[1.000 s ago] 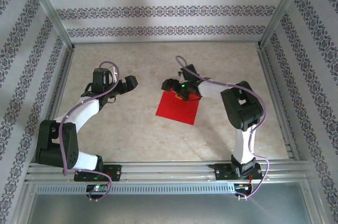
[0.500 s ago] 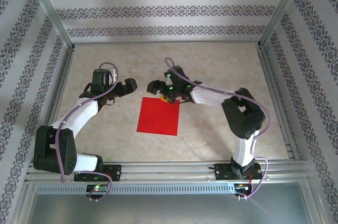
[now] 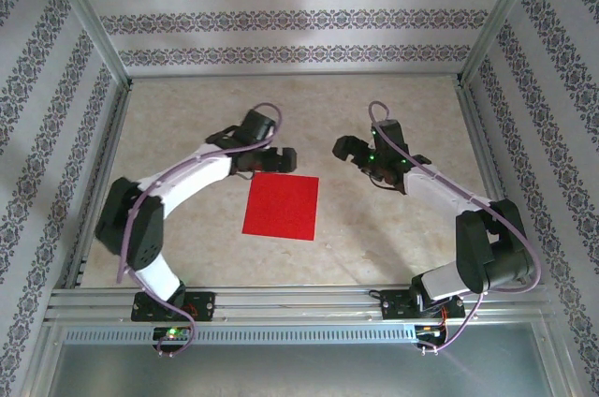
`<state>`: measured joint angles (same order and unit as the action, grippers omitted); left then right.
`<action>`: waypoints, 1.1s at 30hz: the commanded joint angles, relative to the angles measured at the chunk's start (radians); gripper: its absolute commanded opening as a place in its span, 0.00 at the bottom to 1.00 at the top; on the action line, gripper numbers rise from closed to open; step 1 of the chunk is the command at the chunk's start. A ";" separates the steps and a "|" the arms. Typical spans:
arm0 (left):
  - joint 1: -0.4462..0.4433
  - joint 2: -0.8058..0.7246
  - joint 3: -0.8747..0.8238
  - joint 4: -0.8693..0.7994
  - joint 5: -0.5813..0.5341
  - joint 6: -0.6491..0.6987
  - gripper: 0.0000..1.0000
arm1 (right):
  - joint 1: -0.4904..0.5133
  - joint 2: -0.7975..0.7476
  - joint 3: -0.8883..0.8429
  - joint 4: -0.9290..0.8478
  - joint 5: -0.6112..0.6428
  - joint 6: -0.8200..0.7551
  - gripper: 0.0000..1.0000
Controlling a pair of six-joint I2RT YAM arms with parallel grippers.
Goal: Fold a paper plane with a square sheet of paper (pick it up from the middle)
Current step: First fold the square sheet of paper in half at the center of the table.
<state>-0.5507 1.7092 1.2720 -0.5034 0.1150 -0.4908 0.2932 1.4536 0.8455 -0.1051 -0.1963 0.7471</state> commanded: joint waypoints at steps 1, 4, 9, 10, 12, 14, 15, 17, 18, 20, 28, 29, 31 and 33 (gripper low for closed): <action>-0.077 0.103 0.102 -0.165 -0.102 0.004 0.99 | -0.034 -0.039 -0.017 -0.044 0.060 -0.097 0.98; -0.137 0.206 0.222 -0.247 -0.129 -0.013 1.00 | -0.064 -0.054 -0.028 -0.061 0.086 -0.140 0.98; -0.197 0.352 0.406 -0.432 -0.234 -0.062 0.96 | -0.119 -0.055 -0.037 -0.068 0.075 -0.182 0.98; -0.201 0.372 0.431 -0.463 -0.236 -0.081 0.93 | -0.128 -0.053 -0.039 -0.068 0.071 -0.185 0.98; -0.204 0.399 0.461 -0.503 -0.224 -0.114 0.87 | -0.134 -0.051 -0.040 -0.068 0.064 -0.194 0.98; -0.204 0.401 0.458 -0.528 -0.222 -0.143 0.83 | -0.137 -0.047 -0.040 -0.069 0.062 -0.202 0.98; -0.203 0.394 0.442 -0.531 -0.222 -0.150 0.81 | -0.138 -0.044 -0.040 -0.067 0.059 -0.204 0.98; -0.192 0.374 0.402 -0.527 -0.215 -0.160 0.78 | -0.140 -0.040 -0.040 -0.064 0.056 -0.205 0.98; -0.184 0.362 0.376 -0.517 -0.199 -0.163 0.78 | -0.140 -0.037 -0.039 -0.062 0.051 -0.205 0.98; -0.171 0.342 0.326 -0.487 -0.160 -0.166 0.78 | -0.140 -0.027 -0.038 -0.056 0.043 -0.202 0.98; -0.146 0.354 0.276 -0.446 -0.086 -0.133 0.80 | -0.141 -0.012 -0.033 -0.056 0.037 -0.194 0.98; -0.146 0.358 0.277 -0.443 -0.079 -0.128 0.80 | -0.141 -0.012 -0.033 -0.056 0.037 -0.193 0.98; -0.146 0.365 0.277 -0.442 -0.068 -0.122 0.80 | -0.141 -0.011 -0.031 -0.057 0.036 -0.189 0.98; -0.146 0.373 0.276 -0.443 -0.053 -0.118 0.80 | -0.141 -0.006 -0.028 -0.056 0.038 -0.187 0.98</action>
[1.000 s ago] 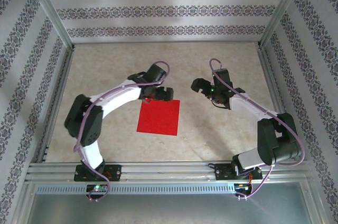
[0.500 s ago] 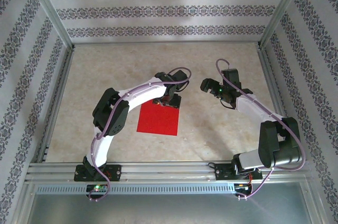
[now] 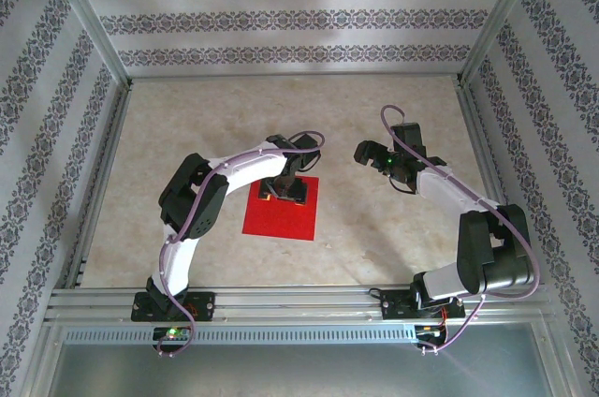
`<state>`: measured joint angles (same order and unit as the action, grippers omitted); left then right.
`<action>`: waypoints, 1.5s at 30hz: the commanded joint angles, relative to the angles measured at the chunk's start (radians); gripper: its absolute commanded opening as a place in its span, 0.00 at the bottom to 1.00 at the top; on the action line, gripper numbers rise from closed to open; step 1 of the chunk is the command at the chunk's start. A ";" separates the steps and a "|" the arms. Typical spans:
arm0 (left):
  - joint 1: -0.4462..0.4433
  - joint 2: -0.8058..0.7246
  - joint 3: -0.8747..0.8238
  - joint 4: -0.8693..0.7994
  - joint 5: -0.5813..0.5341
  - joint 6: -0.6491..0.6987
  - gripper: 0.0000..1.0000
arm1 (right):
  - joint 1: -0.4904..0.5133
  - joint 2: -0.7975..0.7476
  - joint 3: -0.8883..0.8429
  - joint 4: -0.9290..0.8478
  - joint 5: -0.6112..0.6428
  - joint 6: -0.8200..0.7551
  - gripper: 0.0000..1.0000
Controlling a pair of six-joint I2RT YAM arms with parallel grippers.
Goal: Fold a paper plane with a square sheet of paper (pick it up from the middle)
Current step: First fold the square sheet of paper in half at the center of the table.
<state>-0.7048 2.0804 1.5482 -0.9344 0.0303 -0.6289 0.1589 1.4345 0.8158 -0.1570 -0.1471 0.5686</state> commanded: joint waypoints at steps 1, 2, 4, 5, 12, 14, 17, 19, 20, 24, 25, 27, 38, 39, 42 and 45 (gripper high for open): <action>0.009 0.005 -0.004 -0.008 0.039 0.021 0.81 | -0.006 0.016 0.003 -0.004 -0.014 -0.006 0.98; 0.008 0.007 -0.006 -0.006 0.047 0.023 0.81 | -0.006 0.020 0.005 -0.004 -0.015 -0.006 0.98; 0.008 0.009 -0.011 -0.001 0.055 0.024 0.82 | -0.006 0.027 0.011 -0.006 -0.020 -0.004 0.98; 0.008 0.009 -0.015 0.004 0.057 0.024 0.82 | -0.007 0.031 0.012 -0.006 -0.021 -0.003 0.98; 0.009 0.033 -0.036 -0.006 0.029 0.016 0.80 | -0.006 0.041 0.020 -0.008 -0.024 0.001 0.98; 0.010 0.040 -0.042 -0.001 0.024 0.014 0.79 | -0.006 0.039 0.020 -0.007 -0.024 0.001 0.98; 0.009 0.054 -0.049 0.000 0.020 0.012 0.77 | -0.006 0.038 0.022 -0.009 -0.022 0.001 0.98; 0.010 0.062 -0.058 0.005 0.022 0.011 0.75 | -0.006 0.040 0.023 -0.010 -0.020 0.001 0.98; 0.010 0.063 -0.064 0.009 0.022 0.011 0.73 | -0.006 0.038 0.023 -0.011 -0.019 0.001 0.98; 0.013 0.062 -0.091 0.032 0.027 0.009 0.70 | -0.006 0.039 0.024 -0.011 -0.017 0.003 0.98; 0.014 0.061 -0.101 0.049 0.037 0.012 0.69 | -0.006 0.039 0.025 -0.010 -0.017 0.004 0.98; 0.016 0.063 -0.112 0.067 0.049 0.011 0.68 | -0.006 0.043 0.026 -0.010 -0.019 0.006 0.98; 0.034 -0.029 -0.132 0.105 0.059 0.024 0.49 | -0.005 0.042 0.034 -0.012 -0.026 0.019 0.98; 0.038 -0.046 -0.135 0.114 0.072 0.026 0.44 | -0.006 0.040 0.035 -0.012 -0.026 0.020 0.98; 0.056 -0.140 -0.158 0.173 0.139 0.026 0.33 | -0.004 0.036 0.037 -0.010 -0.034 0.024 0.98; 0.098 -0.254 -0.228 0.311 0.283 0.001 0.27 | -0.004 0.037 0.036 0.010 -0.079 0.024 0.98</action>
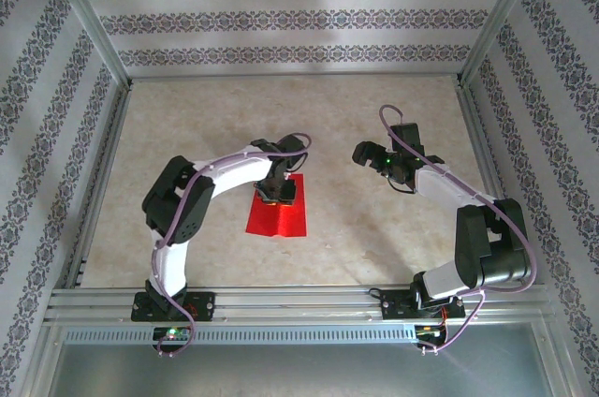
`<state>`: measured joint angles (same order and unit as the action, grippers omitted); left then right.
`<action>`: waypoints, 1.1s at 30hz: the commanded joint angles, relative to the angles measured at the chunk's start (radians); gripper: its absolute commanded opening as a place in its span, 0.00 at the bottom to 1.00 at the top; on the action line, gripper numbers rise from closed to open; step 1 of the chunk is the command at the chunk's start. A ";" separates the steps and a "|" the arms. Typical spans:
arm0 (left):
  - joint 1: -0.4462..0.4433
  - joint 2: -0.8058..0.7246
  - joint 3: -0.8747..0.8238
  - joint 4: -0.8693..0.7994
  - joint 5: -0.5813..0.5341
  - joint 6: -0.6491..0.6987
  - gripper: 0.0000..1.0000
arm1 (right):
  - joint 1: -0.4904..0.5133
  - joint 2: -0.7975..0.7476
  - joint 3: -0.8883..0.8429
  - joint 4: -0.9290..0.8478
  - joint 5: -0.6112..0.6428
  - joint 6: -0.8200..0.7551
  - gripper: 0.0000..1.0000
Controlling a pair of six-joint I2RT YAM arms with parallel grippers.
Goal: Fold a paper plane with a square sheet of paper (pick it up from the middle)
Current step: First fold the square sheet of paper in half at the center of the table.
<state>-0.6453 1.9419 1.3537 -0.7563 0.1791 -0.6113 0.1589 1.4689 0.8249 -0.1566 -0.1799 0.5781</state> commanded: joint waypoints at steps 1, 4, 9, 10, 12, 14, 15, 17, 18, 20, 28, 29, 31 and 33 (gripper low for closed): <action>0.057 -0.147 -0.066 0.190 0.188 -0.036 0.26 | -0.004 0.004 0.025 0.026 -0.075 0.016 0.98; 0.115 -0.223 -0.173 0.385 0.358 -0.116 0.26 | -0.003 0.011 0.009 0.088 -0.177 0.035 0.98; 0.185 -0.249 -0.329 0.681 0.514 -0.240 0.27 | 0.029 0.019 -0.010 0.176 -0.304 0.059 0.98; 0.196 -0.241 -0.346 0.697 0.520 -0.245 0.27 | 0.046 0.022 -0.007 0.183 -0.317 0.056 0.97; 0.212 -0.219 -0.364 0.695 0.521 -0.226 0.28 | 0.082 0.035 0.001 0.187 -0.334 0.049 0.96; 0.229 -0.193 -0.368 0.661 0.506 -0.195 0.28 | 0.125 0.060 0.010 0.190 -0.353 0.053 0.94; 0.237 -0.183 -0.373 0.656 0.506 -0.185 0.29 | 0.140 0.070 0.012 0.191 -0.356 0.057 0.94; 0.247 -0.166 -0.370 0.624 0.487 -0.148 0.29 | 0.177 0.102 0.016 0.204 -0.370 0.076 0.91; 0.249 -0.160 -0.362 0.595 0.475 -0.124 0.30 | 0.190 0.116 0.016 0.212 -0.378 0.087 0.89; 0.251 -0.142 -0.337 0.518 0.439 -0.069 0.32 | 0.221 0.144 0.016 0.226 -0.387 0.112 0.87; 0.251 -0.094 -0.293 0.390 0.381 0.016 0.35 | 0.279 0.211 0.025 0.236 -0.352 0.152 0.81; 0.250 -0.089 -0.283 0.364 0.363 0.029 0.35 | 0.278 0.214 0.026 0.234 -0.345 0.154 0.80; 0.249 -0.078 -0.269 0.317 0.339 0.039 0.35 | 0.278 0.210 0.032 0.223 -0.326 0.156 0.79; 0.248 -0.075 -0.268 0.302 0.316 0.030 0.35 | 0.271 0.193 0.033 0.207 -0.294 0.152 0.79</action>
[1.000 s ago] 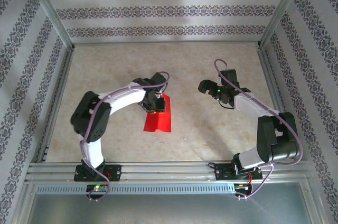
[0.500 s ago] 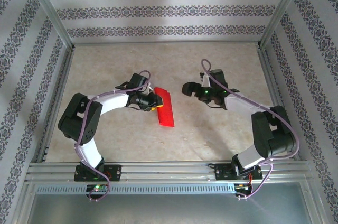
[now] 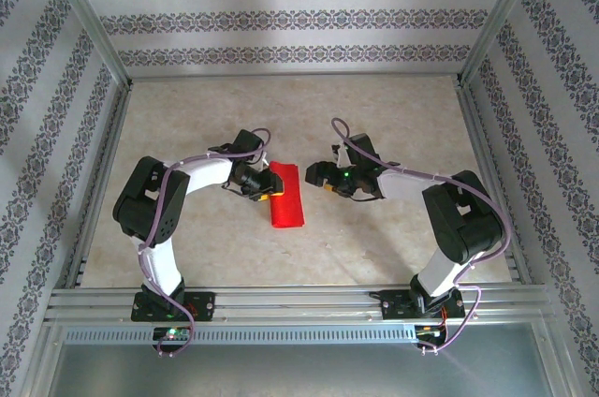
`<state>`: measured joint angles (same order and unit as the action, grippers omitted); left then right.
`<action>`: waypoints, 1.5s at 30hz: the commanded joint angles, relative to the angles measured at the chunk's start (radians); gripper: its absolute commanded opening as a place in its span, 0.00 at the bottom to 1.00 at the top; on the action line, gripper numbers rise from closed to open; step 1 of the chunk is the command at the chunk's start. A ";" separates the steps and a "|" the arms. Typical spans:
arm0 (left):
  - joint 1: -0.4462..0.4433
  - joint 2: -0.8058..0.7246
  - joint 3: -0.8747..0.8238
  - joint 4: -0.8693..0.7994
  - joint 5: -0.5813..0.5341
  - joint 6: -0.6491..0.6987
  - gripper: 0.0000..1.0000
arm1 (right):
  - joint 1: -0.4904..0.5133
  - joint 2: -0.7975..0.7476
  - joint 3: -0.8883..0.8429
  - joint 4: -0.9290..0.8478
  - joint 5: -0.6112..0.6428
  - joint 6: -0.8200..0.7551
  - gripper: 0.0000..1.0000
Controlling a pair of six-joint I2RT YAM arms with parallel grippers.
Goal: Fold a paper plane with a square sheet of paper (pick it up from the middle)
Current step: First fold the square sheet of paper in half at the center of the table, then hold the square sheet of paper at the center of the table.
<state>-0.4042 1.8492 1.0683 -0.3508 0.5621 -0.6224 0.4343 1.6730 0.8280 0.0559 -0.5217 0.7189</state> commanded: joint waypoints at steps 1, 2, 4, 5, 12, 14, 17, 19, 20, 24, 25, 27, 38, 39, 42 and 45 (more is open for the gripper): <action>0.006 0.019 0.016 -0.109 -0.081 0.033 0.35 | -0.010 -0.023 0.028 -0.013 0.071 0.010 0.79; 0.006 0.022 0.016 -0.116 -0.098 0.024 0.34 | -0.018 -0.042 0.020 -0.019 0.099 0.010 0.78; 0.005 0.027 0.015 -0.126 -0.119 0.015 0.33 | -0.044 -0.079 -0.001 -0.019 0.134 0.016 0.78; 0.004 0.030 0.012 -0.126 -0.118 0.017 0.33 | -0.060 -0.098 -0.013 -0.019 0.150 0.023 0.78; 0.004 0.076 0.032 -0.156 -0.089 0.076 0.37 | -0.148 -0.167 -0.073 -0.030 0.169 0.028 0.79; 0.003 0.093 0.043 -0.179 -0.077 0.106 0.37 | -0.162 -0.172 -0.076 -0.037 0.166 0.021 0.79; 0.004 0.112 0.054 -0.203 -0.061 0.150 0.36 | -0.173 -0.169 -0.075 -0.042 0.162 0.014 0.79; 0.003 0.120 0.062 -0.211 -0.050 0.172 0.34 | -0.175 -0.165 -0.069 -0.043 0.158 0.012 0.79; 0.004 0.123 0.068 -0.217 -0.051 0.181 0.33 | -0.174 -0.162 -0.066 -0.042 0.157 0.011 0.80; 0.003 0.130 0.083 -0.239 -0.062 0.204 0.31 | -0.175 -0.151 -0.061 -0.041 0.151 0.014 0.80; 0.003 0.133 0.086 -0.247 -0.069 0.208 0.31 | -0.174 -0.149 -0.061 -0.041 0.147 0.014 0.79; 0.004 0.137 0.091 -0.259 -0.087 0.219 0.31 | -0.174 -0.145 -0.061 -0.041 0.144 0.014 0.79; -0.004 0.166 0.106 -0.303 -0.139 0.268 0.32 | -0.172 -0.124 -0.058 -0.036 0.131 0.018 0.78; -0.005 0.169 0.110 -0.310 -0.146 0.272 0.32 | -0.170 -0.122 -0.056 -0.035 0.130 0.019 0.78; -0.010 0.177 0.116 -0.322 -0.162 0.280 0.32 | -0.168 -0.115 -0.055 -0.035 0.132 0.021 0.78; -0.011 0.182 0.116 -0.328 -0.171 0.286 0.32 | -0.164 -0.109 -0.052 -0.034 0.129 0.021 0.78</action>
<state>-0.4057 1.9469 1.2243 -0.5812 0.5259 -0.3771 0.2657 1.5482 0.7635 0.0231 -0.3824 0.7353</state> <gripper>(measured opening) 0.320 0.781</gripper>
